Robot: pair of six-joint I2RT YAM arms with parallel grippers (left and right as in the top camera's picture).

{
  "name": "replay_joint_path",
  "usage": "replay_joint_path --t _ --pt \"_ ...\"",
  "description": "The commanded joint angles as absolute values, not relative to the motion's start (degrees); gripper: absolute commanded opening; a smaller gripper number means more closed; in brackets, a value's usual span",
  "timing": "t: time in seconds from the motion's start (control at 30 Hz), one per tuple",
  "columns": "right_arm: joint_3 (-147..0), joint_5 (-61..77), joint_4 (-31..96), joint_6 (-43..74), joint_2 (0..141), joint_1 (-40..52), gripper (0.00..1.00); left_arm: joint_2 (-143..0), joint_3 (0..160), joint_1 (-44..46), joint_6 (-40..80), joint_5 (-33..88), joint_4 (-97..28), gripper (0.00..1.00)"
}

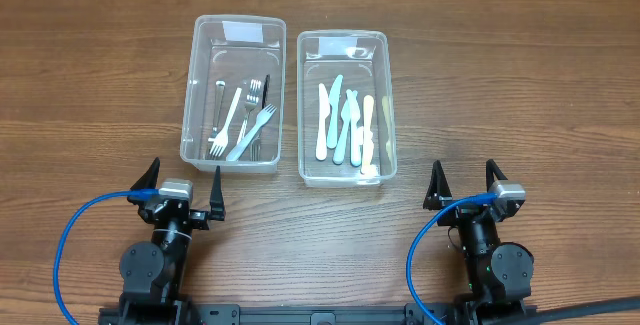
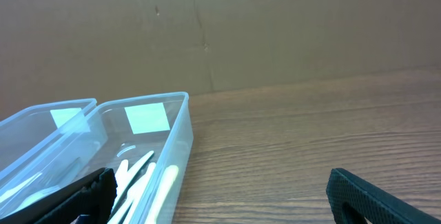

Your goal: Pack container

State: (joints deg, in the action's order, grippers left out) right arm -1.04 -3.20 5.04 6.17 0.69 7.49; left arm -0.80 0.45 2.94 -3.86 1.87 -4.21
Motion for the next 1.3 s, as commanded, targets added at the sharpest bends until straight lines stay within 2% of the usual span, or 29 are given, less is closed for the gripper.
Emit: replay_joint_path --t 0.0,1.27 --pt "-0.47 -3.09 4.6 5.96 0.19 7.44 1.0 -0.19 0.25 2.63 -5.63 4.16 -4.19 1.0" --pt "-0.47 -3.09 4.6 5.96 0.19 7.44 1.0 -0.21 0.25 2.63 -3.86 4.03 -4.08 1.0"
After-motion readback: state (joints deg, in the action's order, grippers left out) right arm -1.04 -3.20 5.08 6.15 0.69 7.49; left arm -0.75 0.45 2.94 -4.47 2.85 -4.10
